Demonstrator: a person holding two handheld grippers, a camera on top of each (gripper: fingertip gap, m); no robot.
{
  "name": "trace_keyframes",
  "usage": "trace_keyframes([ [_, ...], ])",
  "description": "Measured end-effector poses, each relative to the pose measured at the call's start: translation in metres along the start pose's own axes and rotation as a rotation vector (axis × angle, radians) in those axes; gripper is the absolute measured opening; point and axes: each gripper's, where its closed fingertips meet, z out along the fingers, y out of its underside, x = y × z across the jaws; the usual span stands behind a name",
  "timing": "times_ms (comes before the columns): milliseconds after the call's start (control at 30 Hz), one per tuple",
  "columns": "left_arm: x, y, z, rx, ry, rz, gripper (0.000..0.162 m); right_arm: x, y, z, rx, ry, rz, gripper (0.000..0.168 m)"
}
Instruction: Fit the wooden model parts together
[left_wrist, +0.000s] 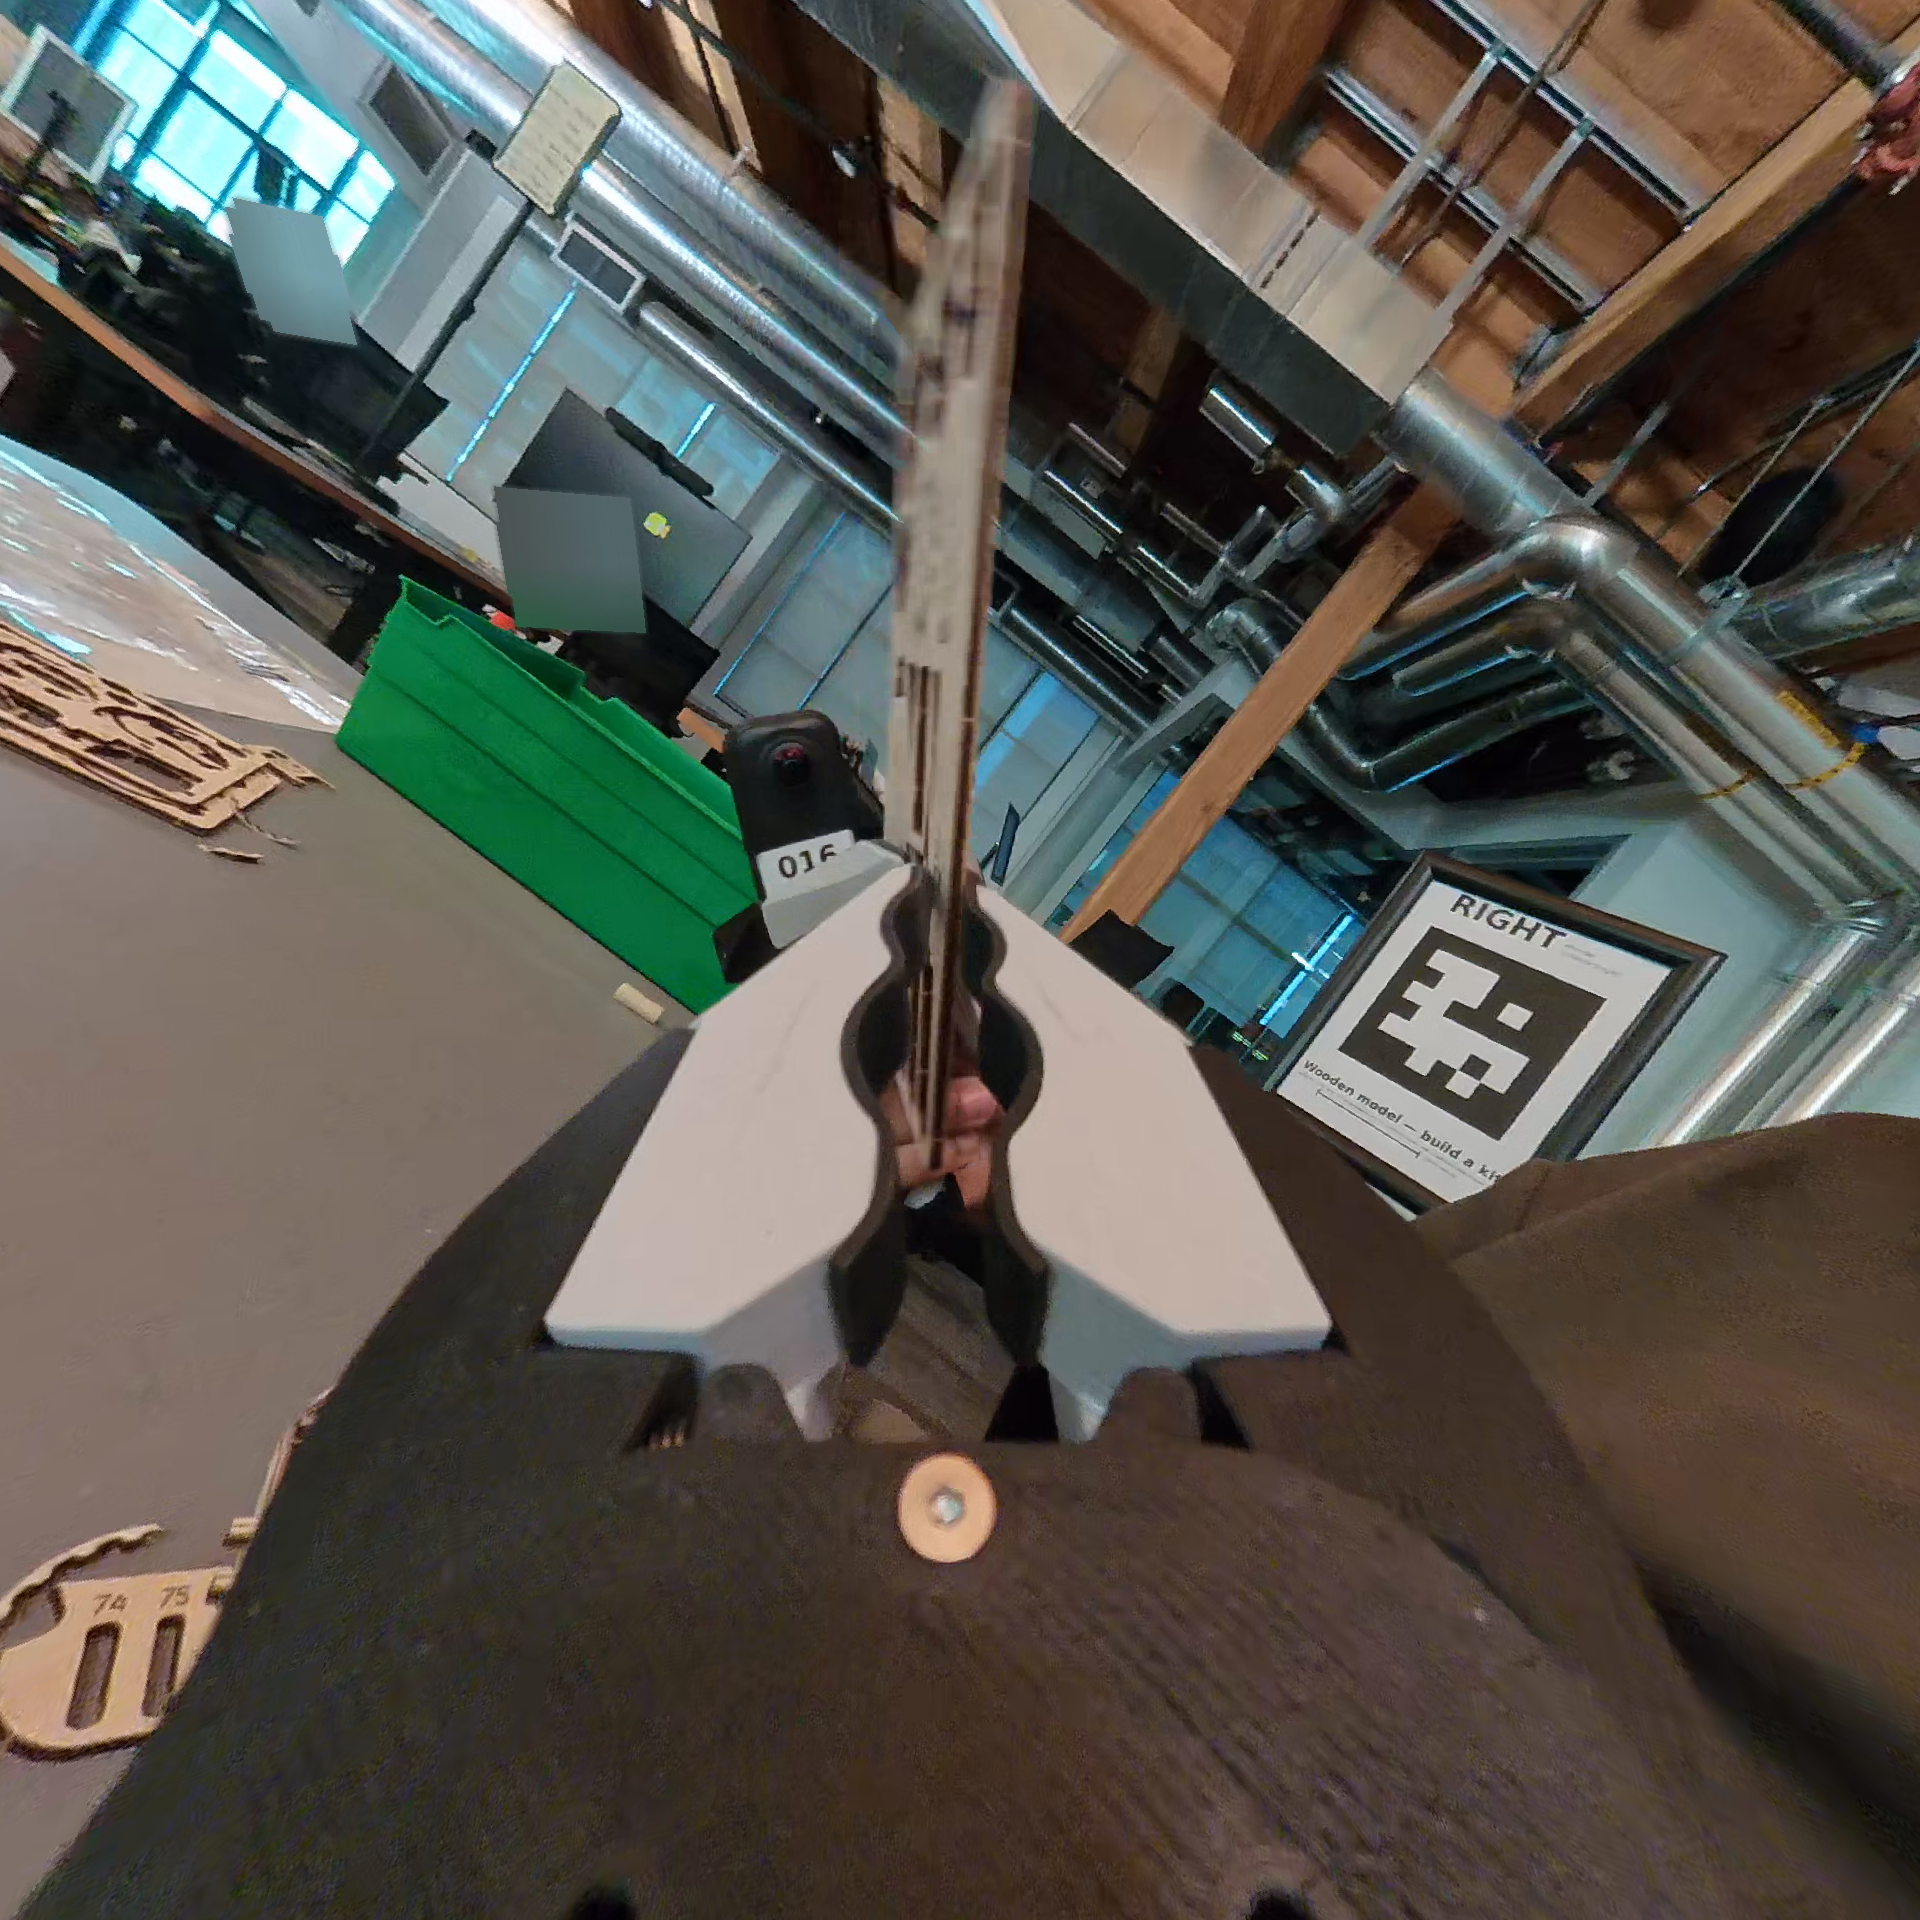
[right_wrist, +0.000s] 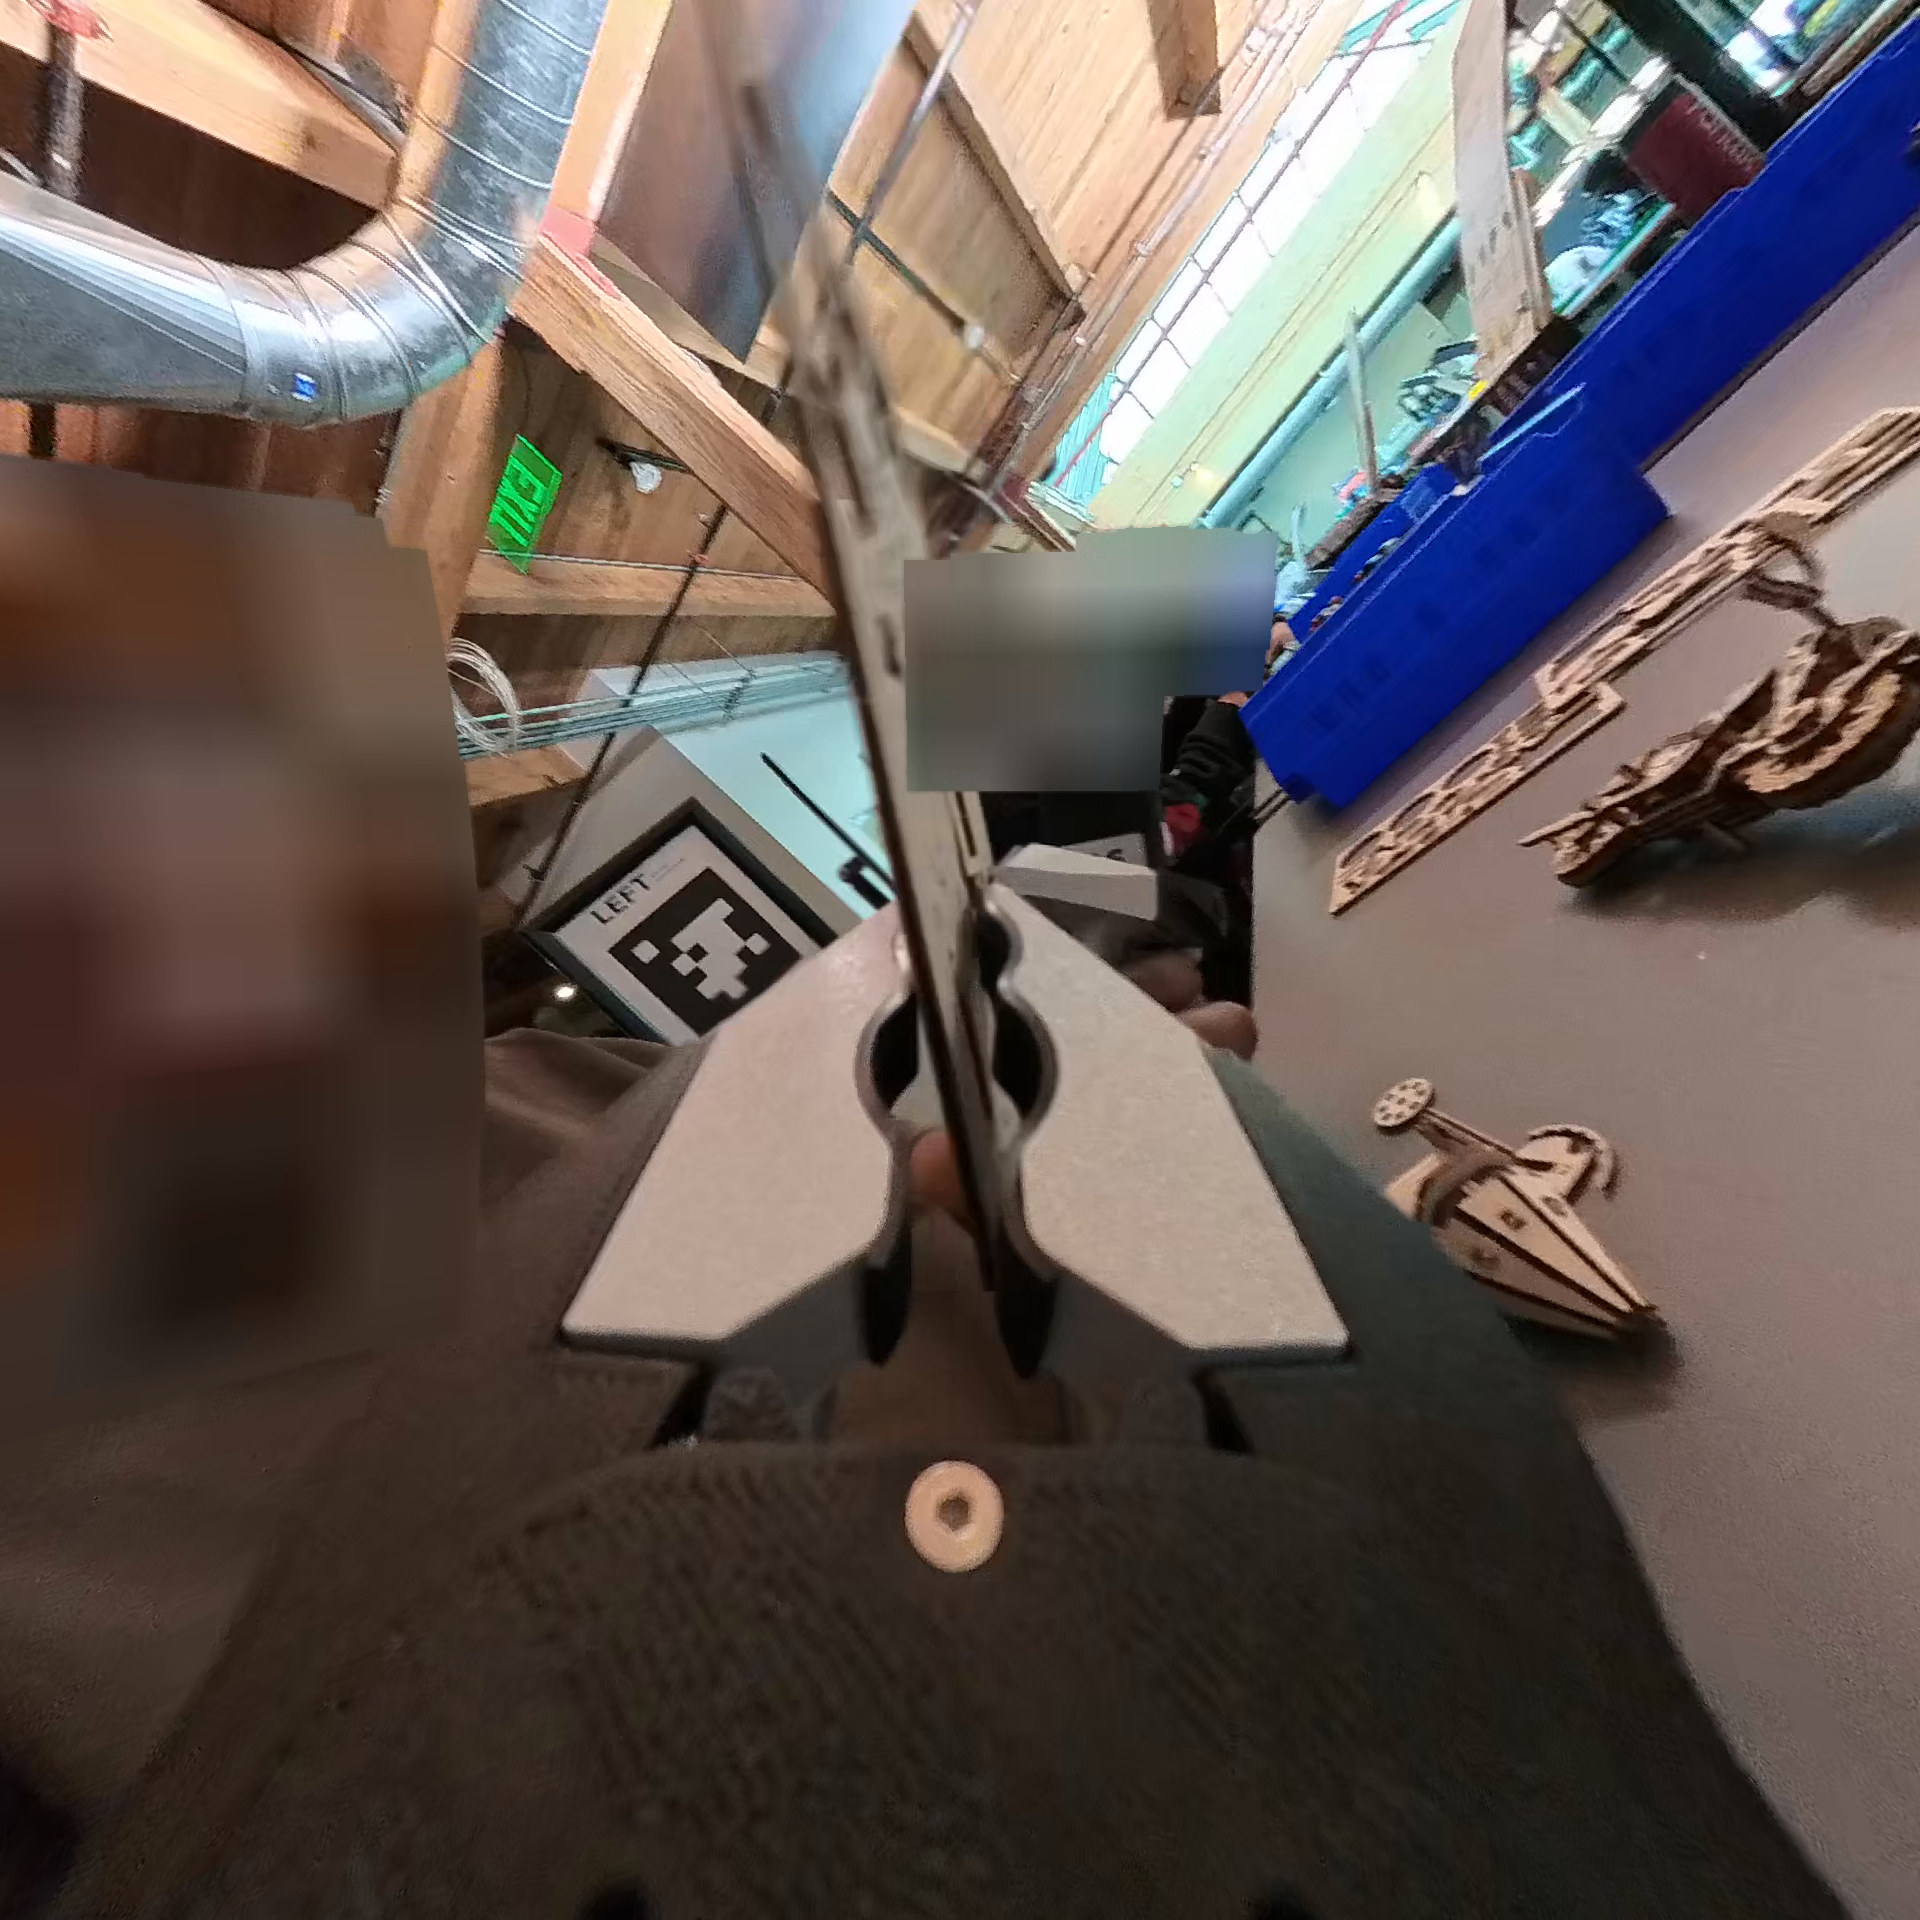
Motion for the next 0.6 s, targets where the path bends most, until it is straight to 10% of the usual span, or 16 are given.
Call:
trace_keyframes([
  [600,-0.010,0.001,0.000,0.015,-0.050,-0.116,0.000,-0.002,-0.001,-0.001,-0.004,-0.018,0.036,0.015],
])
